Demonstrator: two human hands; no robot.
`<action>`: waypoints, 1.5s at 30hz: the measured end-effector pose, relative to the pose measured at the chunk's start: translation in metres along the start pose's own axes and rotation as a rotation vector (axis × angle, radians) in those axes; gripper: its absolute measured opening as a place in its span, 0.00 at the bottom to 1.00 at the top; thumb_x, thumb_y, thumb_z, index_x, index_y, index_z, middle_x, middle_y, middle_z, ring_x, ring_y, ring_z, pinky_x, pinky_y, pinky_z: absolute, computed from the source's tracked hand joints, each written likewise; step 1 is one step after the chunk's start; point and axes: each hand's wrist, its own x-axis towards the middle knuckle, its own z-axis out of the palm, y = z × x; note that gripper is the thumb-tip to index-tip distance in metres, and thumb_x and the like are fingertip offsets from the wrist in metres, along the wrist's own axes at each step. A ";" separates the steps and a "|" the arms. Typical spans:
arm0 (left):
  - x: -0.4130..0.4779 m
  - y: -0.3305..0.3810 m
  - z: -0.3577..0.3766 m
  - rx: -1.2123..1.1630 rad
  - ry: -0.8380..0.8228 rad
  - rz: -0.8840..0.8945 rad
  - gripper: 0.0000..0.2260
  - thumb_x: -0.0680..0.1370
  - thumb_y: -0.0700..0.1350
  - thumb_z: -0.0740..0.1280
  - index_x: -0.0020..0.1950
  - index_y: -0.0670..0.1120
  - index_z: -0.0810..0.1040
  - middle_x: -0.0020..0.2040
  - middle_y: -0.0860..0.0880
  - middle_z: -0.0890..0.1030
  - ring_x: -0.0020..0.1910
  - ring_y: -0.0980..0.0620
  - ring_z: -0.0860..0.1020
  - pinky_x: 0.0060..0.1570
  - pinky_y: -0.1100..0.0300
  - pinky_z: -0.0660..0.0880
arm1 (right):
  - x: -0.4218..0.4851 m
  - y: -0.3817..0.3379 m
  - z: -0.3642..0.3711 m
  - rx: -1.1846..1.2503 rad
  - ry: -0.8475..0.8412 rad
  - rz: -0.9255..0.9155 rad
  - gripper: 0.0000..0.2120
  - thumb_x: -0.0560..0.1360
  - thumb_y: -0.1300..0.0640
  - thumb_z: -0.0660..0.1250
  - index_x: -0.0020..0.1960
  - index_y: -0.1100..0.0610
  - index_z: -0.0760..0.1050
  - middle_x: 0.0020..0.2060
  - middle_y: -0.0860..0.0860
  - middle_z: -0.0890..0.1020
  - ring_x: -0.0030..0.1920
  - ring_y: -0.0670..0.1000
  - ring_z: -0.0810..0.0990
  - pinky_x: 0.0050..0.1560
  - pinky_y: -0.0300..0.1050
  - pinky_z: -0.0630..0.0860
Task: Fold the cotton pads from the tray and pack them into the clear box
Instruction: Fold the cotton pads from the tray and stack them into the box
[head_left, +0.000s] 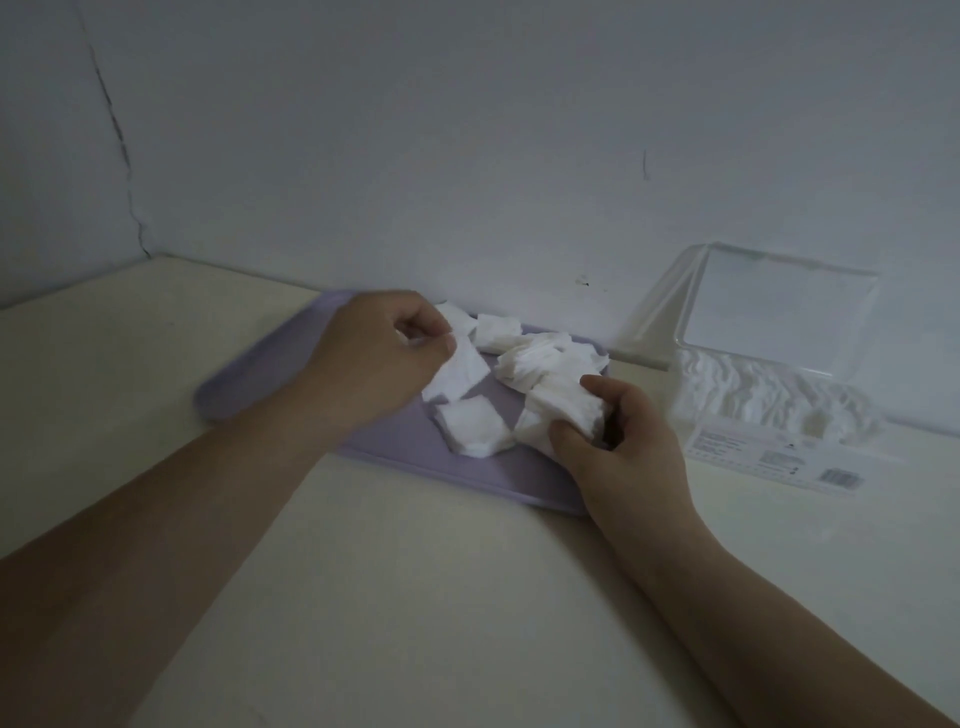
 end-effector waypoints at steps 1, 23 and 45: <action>0.001 0.005 -0.002 -0.092 -0.003 -0.011 0.02 0.76 0.43 0.76 0.44 0.47 0.85 0.32 0.55 0.81 0.28 0.60 0.76 0.31 0.66 0.73 | 0.000 0.000 0.000 0.001 0.001 0.001 0.22 0.75 0.56 0.74 0.66 0.47 0.75 0.55 0.43 0.83 0.53 0.39 0.82 0.54 0.36 0.75; -0.029 0.009 0.027 -0.423 -0.471 -0.236 0.01 0.81 0.39 0.70 0.50 0.44 0.81 0.32 0.45 0.81 0.25 0.57 0.74 0.22 0.66 0.64 | 0.004 0.003 0.000 0.154 -0.051 0.051 0.22 0.72 0.61 0.78 0.64 0.52 0.79 0.54 0.50 0.86 0.50 0.50 0.87 0.48 0.43 0.84; -0.026 0.009 0.025 -0.443 -0.358 -0.348 0.03 0.79 0.38 0.71 0.46 0.45 0.80 0.33 0.42 0.80 0.29 0.47 0.73 0.22 0.64 0.61 | 0.006 0.006 0.001 0.277 0.020 0.051 0.16 0.74 0.56 0.78 0.60 0.50 0.81 0.52 0.51 0.87 0.51 0.51 0.86 0.57 0.51 0.83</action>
